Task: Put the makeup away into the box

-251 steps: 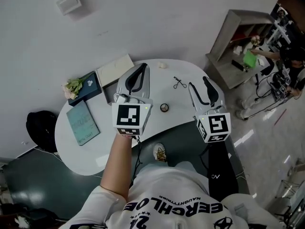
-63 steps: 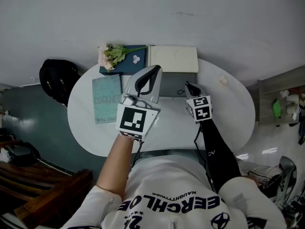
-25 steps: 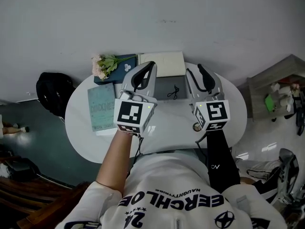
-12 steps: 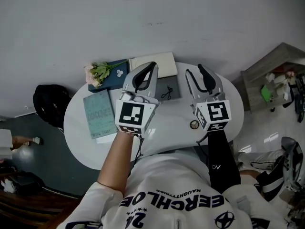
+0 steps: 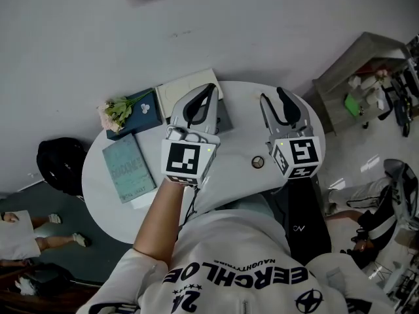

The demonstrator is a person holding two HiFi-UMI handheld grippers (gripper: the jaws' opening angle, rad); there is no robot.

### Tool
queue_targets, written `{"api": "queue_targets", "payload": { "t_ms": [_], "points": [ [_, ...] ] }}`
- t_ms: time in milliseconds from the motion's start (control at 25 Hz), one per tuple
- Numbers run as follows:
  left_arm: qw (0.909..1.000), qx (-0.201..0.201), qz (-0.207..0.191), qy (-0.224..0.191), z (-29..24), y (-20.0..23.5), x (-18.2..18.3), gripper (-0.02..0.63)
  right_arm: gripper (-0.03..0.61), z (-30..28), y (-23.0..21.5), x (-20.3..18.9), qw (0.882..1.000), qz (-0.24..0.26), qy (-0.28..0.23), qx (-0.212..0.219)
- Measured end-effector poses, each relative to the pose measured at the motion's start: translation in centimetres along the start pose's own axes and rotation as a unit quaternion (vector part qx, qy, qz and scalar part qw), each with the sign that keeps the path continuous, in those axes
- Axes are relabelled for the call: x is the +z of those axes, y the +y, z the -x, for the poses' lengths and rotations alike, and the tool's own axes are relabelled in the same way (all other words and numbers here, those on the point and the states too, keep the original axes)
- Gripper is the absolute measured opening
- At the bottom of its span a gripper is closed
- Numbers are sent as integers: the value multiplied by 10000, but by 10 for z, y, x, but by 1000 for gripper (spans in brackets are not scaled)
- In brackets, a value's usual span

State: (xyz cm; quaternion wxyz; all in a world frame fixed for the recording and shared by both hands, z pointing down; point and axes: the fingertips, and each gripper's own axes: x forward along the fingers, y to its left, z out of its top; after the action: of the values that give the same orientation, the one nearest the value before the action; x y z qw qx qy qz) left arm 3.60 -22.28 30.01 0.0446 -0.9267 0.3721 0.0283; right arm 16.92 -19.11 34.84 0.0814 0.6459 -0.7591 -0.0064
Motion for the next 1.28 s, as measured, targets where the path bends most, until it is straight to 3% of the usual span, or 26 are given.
{"api": "queue_targets", "payload": {
  "t_ms": [320,560,880,1280],
  "points": [
    [9986,-502,-144,-73,-14,-32,0,0,203,17,-15,-16,9994,-114,229,-213],
    [9982,-587,-107,29,-20,-39,-8,0,222,18,4,-93,9922,-333,1185,174],
    [9982,-583,-141,55,-20,-43,-11,0,278,55,45,-227,9575,-629,2748,605],
    [9984,-537,-112,116,-23,-42,-17,0,297,104,70,-333,9076,-823,4056,699]
  ]
}}
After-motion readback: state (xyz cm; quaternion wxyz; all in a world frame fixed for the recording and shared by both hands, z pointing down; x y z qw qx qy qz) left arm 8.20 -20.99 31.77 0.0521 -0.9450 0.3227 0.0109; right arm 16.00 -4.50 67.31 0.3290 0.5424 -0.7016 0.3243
